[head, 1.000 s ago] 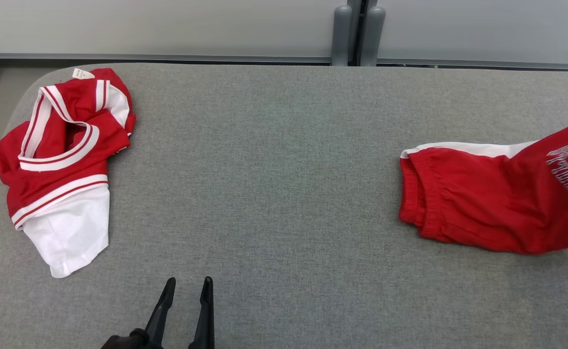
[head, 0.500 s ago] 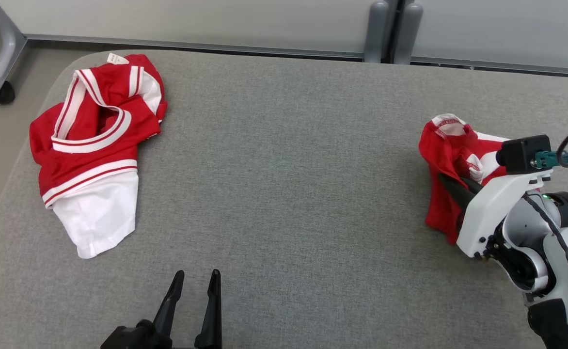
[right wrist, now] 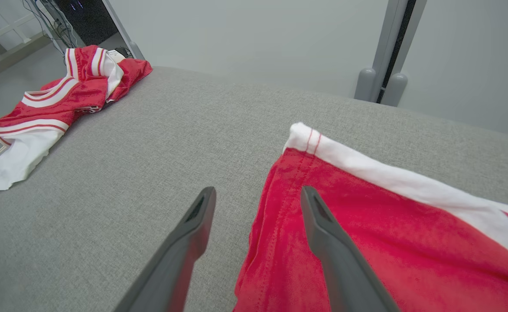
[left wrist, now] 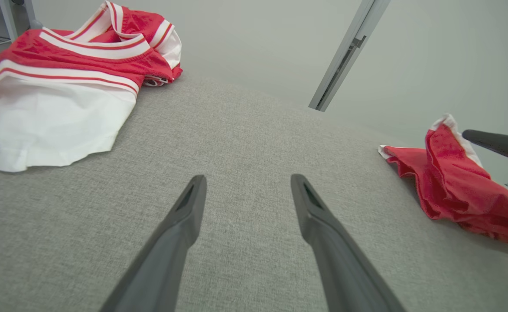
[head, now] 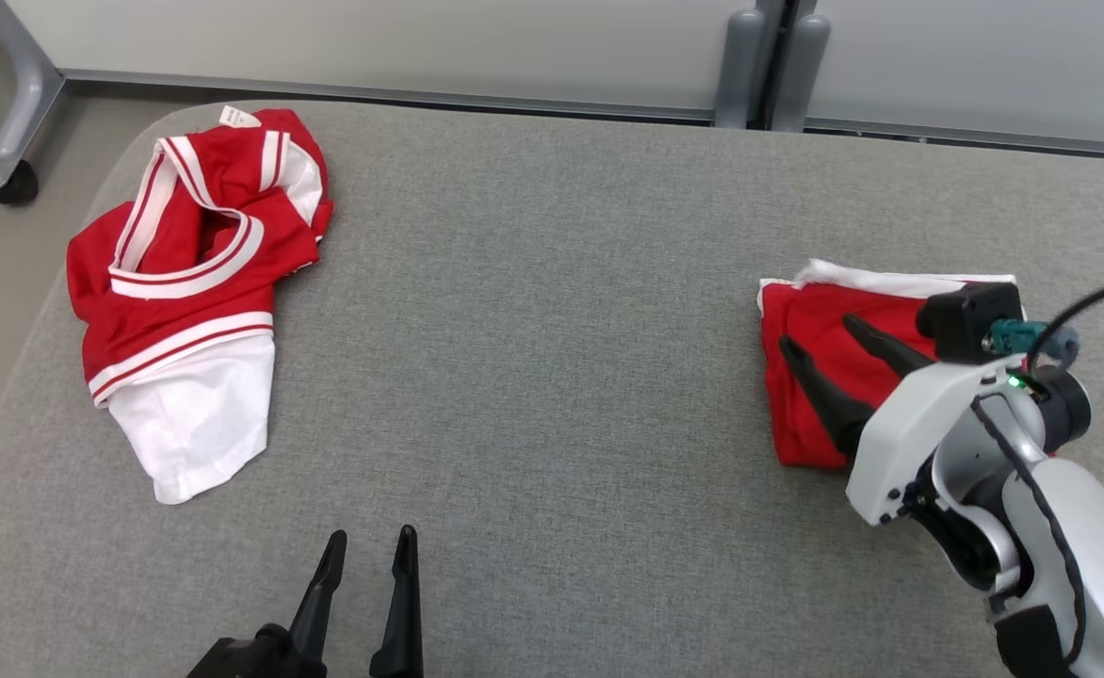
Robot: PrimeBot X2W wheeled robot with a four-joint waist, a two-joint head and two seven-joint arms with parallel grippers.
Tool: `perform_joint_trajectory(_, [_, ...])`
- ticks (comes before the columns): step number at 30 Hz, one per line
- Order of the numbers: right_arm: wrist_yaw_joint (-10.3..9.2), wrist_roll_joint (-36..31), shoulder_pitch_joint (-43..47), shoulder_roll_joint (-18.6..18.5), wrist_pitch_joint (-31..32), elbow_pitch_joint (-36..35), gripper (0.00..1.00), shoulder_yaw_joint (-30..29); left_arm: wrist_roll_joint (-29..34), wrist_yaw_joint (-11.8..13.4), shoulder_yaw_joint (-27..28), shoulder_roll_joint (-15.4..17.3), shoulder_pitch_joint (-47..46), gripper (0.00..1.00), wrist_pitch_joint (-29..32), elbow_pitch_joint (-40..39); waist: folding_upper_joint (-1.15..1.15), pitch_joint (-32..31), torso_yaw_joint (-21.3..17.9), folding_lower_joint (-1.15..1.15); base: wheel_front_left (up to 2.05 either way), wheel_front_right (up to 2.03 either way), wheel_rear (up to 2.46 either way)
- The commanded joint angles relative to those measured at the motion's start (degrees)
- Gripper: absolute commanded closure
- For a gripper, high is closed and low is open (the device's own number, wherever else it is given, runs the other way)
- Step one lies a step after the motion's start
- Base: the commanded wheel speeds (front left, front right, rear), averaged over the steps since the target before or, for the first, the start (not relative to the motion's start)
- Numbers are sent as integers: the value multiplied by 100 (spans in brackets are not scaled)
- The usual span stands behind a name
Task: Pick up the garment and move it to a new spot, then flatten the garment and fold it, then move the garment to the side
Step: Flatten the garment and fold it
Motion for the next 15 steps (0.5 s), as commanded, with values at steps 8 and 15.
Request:
perform_joint_trajectory(8, [0, -212, 1047, -501, -1318, -787, 0, 400, 79, -43, 229, 17, 240, 0, -10, 38, 0, -411, -514, 0, 0, 0, 0])
perform_joint_trajectory(15, [0, -916, 2226, -332, -2663, -746, 0, -638, 160, -56, 478, 17, 489, 0, -10, -87, 0, -829, -792, 0, 0, 0, 0])
